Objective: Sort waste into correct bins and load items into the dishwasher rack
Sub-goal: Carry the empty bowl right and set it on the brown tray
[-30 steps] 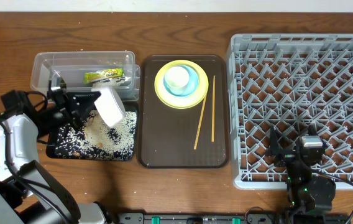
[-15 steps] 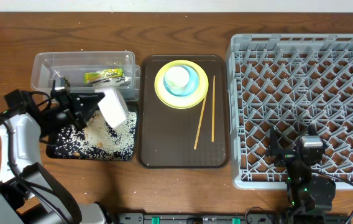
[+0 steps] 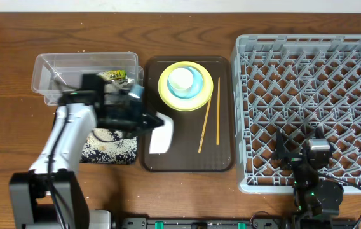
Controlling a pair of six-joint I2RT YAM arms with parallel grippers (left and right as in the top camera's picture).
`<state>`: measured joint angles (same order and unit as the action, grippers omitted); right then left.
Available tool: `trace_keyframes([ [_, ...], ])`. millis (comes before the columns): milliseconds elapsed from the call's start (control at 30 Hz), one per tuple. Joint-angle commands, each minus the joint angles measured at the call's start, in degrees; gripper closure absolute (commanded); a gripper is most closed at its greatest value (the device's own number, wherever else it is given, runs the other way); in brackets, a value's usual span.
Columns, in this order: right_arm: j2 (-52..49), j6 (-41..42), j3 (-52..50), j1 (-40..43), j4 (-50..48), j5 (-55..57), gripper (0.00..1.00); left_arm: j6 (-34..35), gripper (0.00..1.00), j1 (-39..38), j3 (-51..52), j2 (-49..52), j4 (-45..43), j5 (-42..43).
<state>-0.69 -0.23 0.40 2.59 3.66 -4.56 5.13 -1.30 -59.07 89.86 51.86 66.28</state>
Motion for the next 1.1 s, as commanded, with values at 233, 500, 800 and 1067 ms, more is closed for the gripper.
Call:
trace_keyframes([
  [233, 0.35, 0.59, -0.09, 0.55, 0.2, -0.39, 0.01, 16.39, 0.94, -19.45, -0.79, -1.22, -7.17, -33.03],
  [500, 0.35, 0.59, -0.09, 0.55, 0.2, -0.39, 0.01, 20.31, 0.94, -29.9, -0.79, -1.18, -10.43, -46.84],
  [800, 0.35, 0.59, -0.09, 0.55, 0.2, -0.39, 0.01, 20.5, 0.73, -31.89, -0.79, -1.18, -10.6, -52.41],
  [1067, 0.35, 0.59, -0.09, 0.55, 0.2, -0.39, 0.01, 18.01, 0.7, -30.42, -1.73, -1.49, -11.19, -53.48],
])
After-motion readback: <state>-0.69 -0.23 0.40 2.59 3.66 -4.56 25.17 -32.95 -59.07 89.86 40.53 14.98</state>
